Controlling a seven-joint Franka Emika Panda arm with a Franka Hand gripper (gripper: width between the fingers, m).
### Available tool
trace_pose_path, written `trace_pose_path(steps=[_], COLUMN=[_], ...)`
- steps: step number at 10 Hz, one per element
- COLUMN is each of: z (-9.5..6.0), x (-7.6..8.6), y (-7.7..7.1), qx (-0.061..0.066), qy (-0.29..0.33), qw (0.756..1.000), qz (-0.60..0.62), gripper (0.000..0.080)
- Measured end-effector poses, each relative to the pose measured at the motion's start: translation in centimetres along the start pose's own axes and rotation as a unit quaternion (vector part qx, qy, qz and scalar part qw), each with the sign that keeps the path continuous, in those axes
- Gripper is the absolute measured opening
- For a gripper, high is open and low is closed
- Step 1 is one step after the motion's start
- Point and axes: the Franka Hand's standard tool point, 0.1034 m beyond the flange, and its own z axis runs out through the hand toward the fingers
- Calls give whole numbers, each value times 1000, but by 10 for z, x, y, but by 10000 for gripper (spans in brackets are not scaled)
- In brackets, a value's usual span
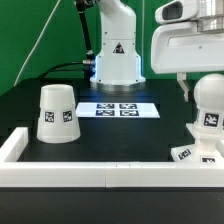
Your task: Assemble lamp
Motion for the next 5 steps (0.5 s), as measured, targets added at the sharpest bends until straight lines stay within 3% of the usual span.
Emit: trace_pose_path(steps=[2, 5], z=[-10, -10], x=[-12, -15], y=[4, 6], qx=[-10, -11], qy=[-24, -32], qw=[998, 998], qz=[-56, -51], gripper=[698, 698])
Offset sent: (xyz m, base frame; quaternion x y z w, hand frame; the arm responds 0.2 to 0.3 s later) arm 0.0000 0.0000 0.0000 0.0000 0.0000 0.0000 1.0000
